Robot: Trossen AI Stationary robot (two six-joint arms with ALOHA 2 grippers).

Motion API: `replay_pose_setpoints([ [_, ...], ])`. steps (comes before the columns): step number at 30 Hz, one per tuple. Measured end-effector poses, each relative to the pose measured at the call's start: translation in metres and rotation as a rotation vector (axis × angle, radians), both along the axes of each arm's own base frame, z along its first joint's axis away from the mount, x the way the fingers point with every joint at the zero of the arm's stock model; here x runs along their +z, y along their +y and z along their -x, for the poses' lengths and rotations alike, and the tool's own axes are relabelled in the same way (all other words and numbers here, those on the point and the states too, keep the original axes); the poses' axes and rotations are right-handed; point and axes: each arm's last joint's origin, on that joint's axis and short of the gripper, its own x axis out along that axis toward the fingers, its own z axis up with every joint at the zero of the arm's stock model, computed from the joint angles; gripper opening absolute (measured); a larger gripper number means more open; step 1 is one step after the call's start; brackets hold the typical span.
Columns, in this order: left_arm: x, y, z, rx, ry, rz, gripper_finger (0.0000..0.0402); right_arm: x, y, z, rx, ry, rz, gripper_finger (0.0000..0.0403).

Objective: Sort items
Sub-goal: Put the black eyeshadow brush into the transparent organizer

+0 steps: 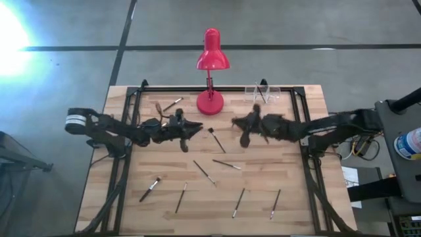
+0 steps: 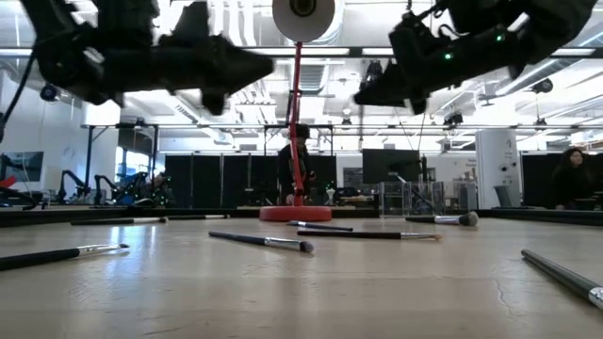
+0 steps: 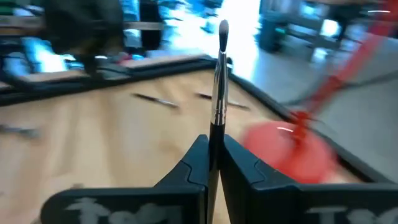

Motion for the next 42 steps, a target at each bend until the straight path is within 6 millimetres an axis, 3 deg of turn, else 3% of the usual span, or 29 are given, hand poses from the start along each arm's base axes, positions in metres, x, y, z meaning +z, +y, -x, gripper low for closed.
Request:
replay_pose_setpoints([
  [5, -0.004, 0.002, 0.016, 0.047, 0.005, 0.005, 0.0048, 0.020, -0.044, 0.034, -0.212, 0.024, -0.018, 0.0014],
  [11, -0.004, 0.003, 0.017, 0.052, -0.001, 0.005, 0.0041, 0.028, -0.101, 0.073, -0.493, 0.154, -0.018, 0.0014],
  [16, -0.005, 0.003, 0.015, 0.055, 0.013, 0.002, 0.0041, 0.024, -0.139, 0.084, -0.523, 0.195, -0.059, 0.0013],
  [22, -0.008, 0.003, 0.013, 0.058, 0.029, 0.008, 0.0041, 0.011, -0.175, 0.082, -0.562, 0.271, -0.129, 0.0013],
  [34, -0.009, 0.003, 0.013, 0.057, 0.039, 0.012, 0.0041, -0.026, -0.197, 0.069, -0.566, 0.399, -0.240, 0.0013],
  [42, -0.008, 0.003, 0.013, 0.056, 0.037, 0.012, 0.0041, -0.030, -0.198, 0.068, -0.577, 0.394, -0.265, 0.0013],
])
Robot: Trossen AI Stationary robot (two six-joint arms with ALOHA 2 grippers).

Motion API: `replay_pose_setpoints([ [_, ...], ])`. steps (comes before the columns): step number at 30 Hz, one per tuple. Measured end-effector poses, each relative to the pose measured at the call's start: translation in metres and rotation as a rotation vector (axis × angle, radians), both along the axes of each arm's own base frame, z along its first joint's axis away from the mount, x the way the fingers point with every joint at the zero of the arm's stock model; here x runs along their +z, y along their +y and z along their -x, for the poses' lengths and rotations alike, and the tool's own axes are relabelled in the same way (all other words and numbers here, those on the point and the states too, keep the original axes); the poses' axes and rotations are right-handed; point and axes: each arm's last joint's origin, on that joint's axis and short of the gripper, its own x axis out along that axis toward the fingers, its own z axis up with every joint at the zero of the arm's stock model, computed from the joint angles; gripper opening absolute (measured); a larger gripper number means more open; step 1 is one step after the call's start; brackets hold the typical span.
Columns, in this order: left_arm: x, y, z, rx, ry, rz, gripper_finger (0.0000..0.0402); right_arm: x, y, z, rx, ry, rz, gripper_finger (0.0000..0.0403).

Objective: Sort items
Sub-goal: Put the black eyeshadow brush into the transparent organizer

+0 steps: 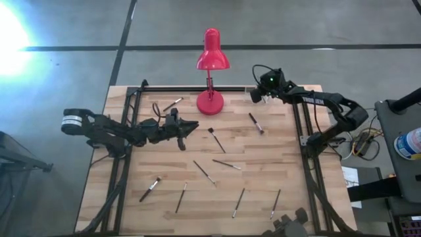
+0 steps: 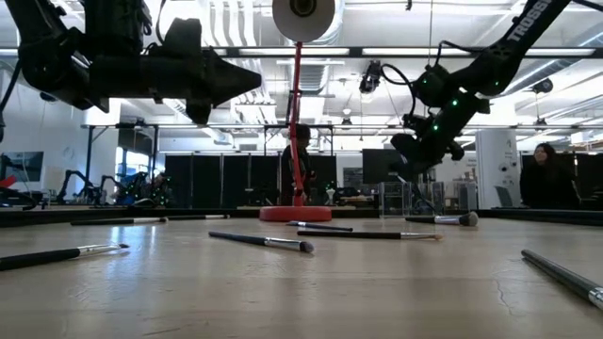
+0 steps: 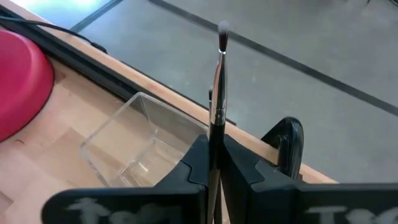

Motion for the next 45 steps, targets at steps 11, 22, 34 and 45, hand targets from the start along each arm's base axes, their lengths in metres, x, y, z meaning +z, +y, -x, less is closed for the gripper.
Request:
replay_pose_setpoints([
  [11, 0.000, 0.000, 0.000, -0.001, -0.002, 0.006, 0.0041, -0.013, -0.001, -0.001, -0.015, 0.024, -0.065, 0.0018],
  [22, -0.001, 0.000, 0.000, -0.002, 0.003, 0.011, 0.0041, -0.009, 0.002, 0.001, -0.041, 0.013, -0.094, 0.0092],
  [34, -0.002, 0.000, 0.000, -0.002, 0.023, 0.013, 0.0041, 0.029, 0.027, 0.011, 0.051, 0.013, 0.023, 0.0032],
  [45, -0.002, 0.000, -0.001, -0.002, 0.026, 0.013, 0.0041, 0.013, 0.110, 0.021, 0.306, -0.281, 0.270, 0.0008],
])
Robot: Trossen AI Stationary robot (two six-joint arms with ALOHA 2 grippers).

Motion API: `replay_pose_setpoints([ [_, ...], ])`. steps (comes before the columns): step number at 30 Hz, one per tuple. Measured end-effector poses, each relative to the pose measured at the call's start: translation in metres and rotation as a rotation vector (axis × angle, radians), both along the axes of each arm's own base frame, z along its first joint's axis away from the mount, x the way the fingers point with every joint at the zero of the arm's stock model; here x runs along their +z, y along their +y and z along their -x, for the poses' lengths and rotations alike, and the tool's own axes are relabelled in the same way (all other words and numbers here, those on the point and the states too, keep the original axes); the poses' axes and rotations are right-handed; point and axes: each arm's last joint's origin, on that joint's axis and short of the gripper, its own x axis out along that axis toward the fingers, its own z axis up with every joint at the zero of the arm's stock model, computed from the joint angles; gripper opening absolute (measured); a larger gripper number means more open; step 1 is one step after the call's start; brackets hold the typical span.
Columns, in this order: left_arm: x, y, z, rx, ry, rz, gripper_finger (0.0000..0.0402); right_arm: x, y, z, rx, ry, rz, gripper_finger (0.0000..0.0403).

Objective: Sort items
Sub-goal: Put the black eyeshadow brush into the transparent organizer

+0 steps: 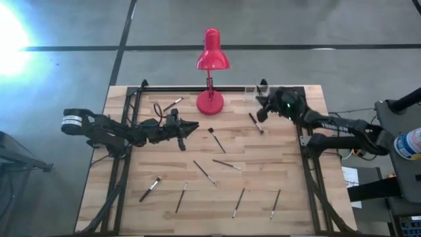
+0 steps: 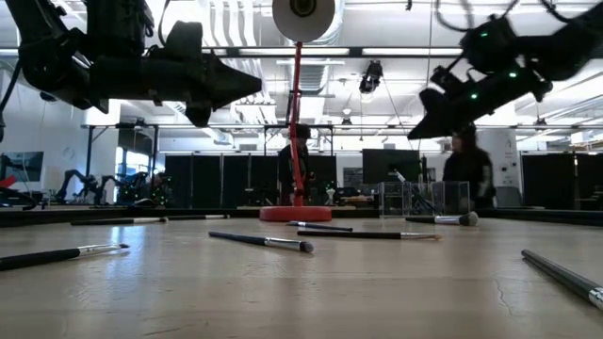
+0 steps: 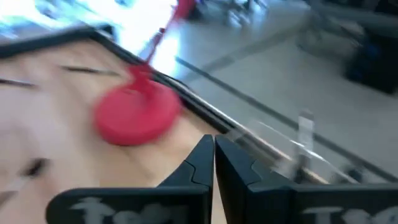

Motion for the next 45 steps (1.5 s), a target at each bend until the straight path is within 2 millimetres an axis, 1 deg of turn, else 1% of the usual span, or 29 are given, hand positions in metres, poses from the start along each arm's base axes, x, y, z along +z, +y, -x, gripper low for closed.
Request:
replay_pose_setpoints([
  [2, -0.001, 0.000, 0.000, 0.000, 0.008, -0.003, 0.0041, -0.004, 0.009, 0.001, 0.050, -0.056, 0.031, 0.0008],
  [5, -0.001, 0.000, -0.002, 0.001, 0.028, -0.002, 0.0041, -0.006, 0.017, 0.000, 0.080, -0.126, 0.039, 0.0008],
  [12, -0.001, 0.001, -0.010, 0.000, 0.106, 0.006, 0.0041, -0.021, 0.032, -0.002, 0.189, -0.117, -0.009, 0.0008],
  [17, 0.000, 0.001, -0.014, -0.002, 0.152, 0.008, 0.0041, -0.030, 0.047, 0.000, 0.253, -0.178, 0.009, 0.0008],
  [22, -0.003, -0.006, -0.014, -0.028, 0.190, 0.024, 0.0041, -0.037, 0.056, 0.003, 0.294, -0.188, 0.015, 0.0008],
  [26, -0.011, -0.015, -0.015, -0.064, 0.296, 0.049, 0.0041, -0.042, 0.058, 0.005, 0.302, -0.173, 0.010, 0.0008],
  [28, -0.012, -0.021, -0.018, -0.073, 0.381, 0.062, 0.0041, -0.043, 0.058, 0.005, 0.300, -0.170, 0.010, 0.0008],
  [31, -0.015, -0.032, -0.022, -0.056, 0.575, 0.088, 0.0041, -0.043, 0.058, 0.006, 0.280, -0.167, 0.013, 0.0008],
  [33, -0.013, -0.041, -0.023, -0.026, 0.694, 0.104, 0.0041, -0.044, 0.058, 0.006, 0.278, -0.166, 0.012, 0.0008],
  [36, -0.007, -0.059, -0.022, -0.013, 0.804, 0.115, 0.0041, -0.044, 0.058, 0.007, 0.279, -0.165, 0.011, 0.0008],
  [38, -0.004, -0.073, -0.020, -0.036, 0.839, 0.136, 0.0041, -0.045, 0.058, 0.007, 0.278, -0.163, 0.009, 0.0008],
  [41, 0.000, -0.094, -0.017, -0.069, 0.842, 0.184, 0.0039, -0.045, 0.058, 0.007, 0.278, -0.163, 0.009, 0.0008],
  [45, -0.003, -0.116, -0.011, -0.101, 0.841, 0.290, 0.0023, -0.045, 0.058, 0.007, 0.278, -0.164, 0.006, 0.0008],
])
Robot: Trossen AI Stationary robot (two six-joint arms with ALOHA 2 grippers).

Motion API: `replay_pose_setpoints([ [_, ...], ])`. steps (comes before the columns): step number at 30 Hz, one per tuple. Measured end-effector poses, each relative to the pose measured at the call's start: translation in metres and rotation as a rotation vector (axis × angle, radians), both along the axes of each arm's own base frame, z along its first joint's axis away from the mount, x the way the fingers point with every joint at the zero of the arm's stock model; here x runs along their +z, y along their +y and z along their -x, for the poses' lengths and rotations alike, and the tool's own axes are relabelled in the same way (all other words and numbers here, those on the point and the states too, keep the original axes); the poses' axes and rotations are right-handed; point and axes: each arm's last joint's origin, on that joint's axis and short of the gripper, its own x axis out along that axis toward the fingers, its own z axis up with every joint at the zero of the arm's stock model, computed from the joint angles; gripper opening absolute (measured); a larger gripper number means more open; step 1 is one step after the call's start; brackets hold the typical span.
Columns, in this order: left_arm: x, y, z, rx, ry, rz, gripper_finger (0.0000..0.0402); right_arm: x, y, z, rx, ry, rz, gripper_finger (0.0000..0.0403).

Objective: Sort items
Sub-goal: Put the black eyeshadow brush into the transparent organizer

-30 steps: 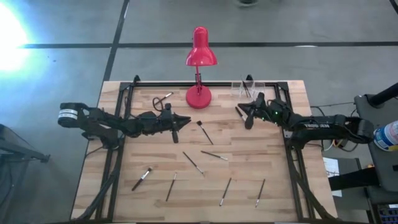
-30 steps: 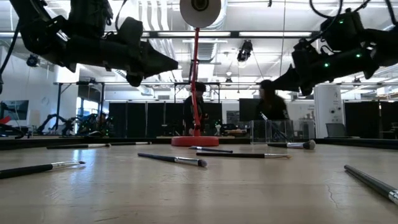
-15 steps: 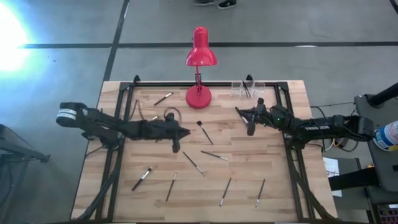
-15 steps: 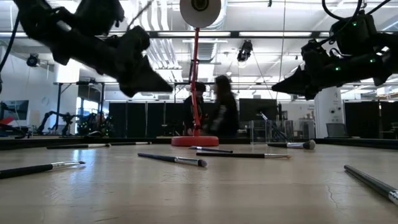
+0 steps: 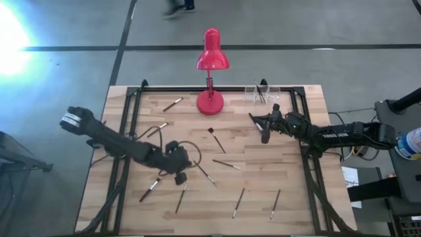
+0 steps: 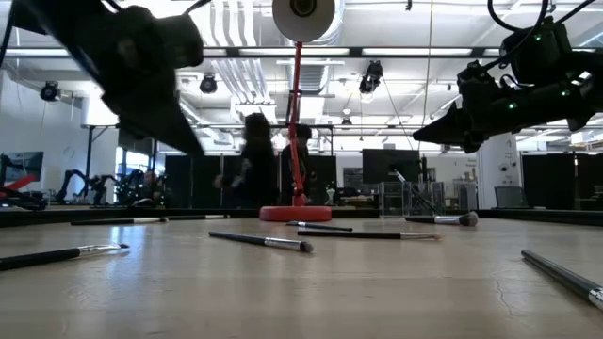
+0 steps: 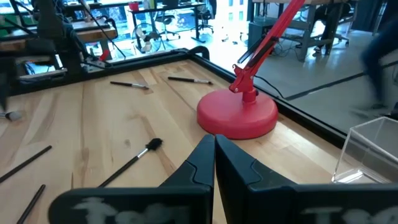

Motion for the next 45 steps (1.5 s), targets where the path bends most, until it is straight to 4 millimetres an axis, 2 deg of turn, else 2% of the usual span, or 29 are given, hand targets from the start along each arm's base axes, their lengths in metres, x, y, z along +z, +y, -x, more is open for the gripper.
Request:
replay_pose_setpoints([
  [5, -0.006, -0.024, 0.010, -0.002, 0.044, 0.129, 0.0002, 0.000, 0.000, 0.000, -0.001, 0.001, 0.000, 0.0008],
  [11, -0.009, -0.040, 0.013, 0.107, 0.133, 0.225, 0.0026, 0.000, 0.000, 0.000, -0.001, 0.001, 0.000, 0.0008],
  [18, -0.007, -0.057, -0.006, 0.151, 0.182, 0.271, 0.0080, 0.000, 0.000, 0.000, -0.001, 0.001, -0.004, 0.0008],
  [23, -0.012, -0.067, -0.019, 0.196, 0.276, 0.289, 0.0104, -0.001, 0.000, 0.000, -0.001, 0.004, -0.006, 0.0009],
  [31, -0.024, -0.075, -0.034, 0.257, 0.358, 0.272, 0.0110, -0.001, 0.000, 0.000, 0.000, 0.006, -0.010, 0.0008],
  [37, -0.031, -0.071, -0.029, 0.332, 0.407, 0.250, 0.0110, -0.001, 0.000, 0.000, 0.000, 0.006, -0.010, 0.0008],
  [45, -0.030, -0.069, -0.028, 0.355, 0.377, 0.226, 0.0110, -0.001, 0.000, 0.000, 0.000, 0.006, -0.010, 0.0009],
])
